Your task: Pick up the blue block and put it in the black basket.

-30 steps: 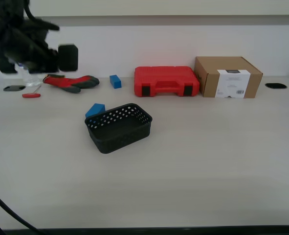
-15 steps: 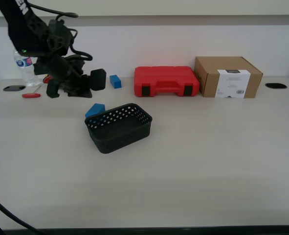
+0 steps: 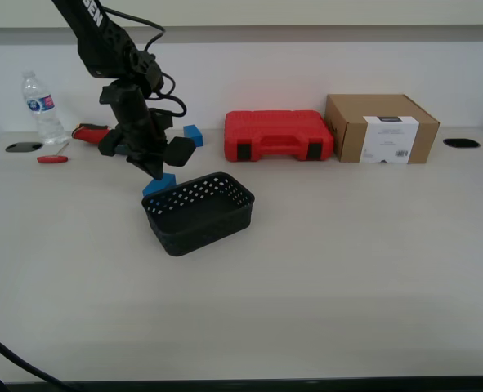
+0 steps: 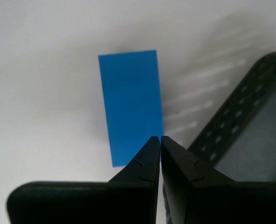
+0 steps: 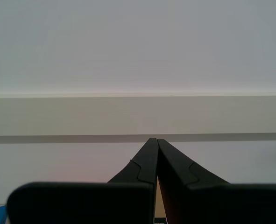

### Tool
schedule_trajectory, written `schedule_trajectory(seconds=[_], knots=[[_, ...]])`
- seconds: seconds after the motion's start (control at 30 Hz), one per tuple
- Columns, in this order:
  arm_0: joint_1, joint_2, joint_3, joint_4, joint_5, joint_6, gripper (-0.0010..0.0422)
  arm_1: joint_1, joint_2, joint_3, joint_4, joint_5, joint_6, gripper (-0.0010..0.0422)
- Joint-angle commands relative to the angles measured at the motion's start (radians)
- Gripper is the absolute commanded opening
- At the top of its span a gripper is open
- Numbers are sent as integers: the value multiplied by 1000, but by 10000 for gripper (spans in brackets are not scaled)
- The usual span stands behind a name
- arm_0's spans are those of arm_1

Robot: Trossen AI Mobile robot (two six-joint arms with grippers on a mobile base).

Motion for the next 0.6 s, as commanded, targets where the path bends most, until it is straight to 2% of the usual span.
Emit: schedule_trajectory(seconds=[0.03,0.17,0.33,0.43,0.5,0.6], knots=[[0,0,2,3,0,0,0,-1,6,24,-35,7,5,22],[0,0,2,3,0,0,0,-1,6,35,-52,0,0,112],[0,0,2,3,0,0,0,0,7,34,-22,-57,-3,299],[0,0,2,2,0,0,0,0,72,68,-8,-99,-46,385],[0,0,2,3,0,0,0,-1,146,122,-28,-97,-88,406],[0,0,2,3,0,0,0,-4,264,250,-127,-114,-93,346]])
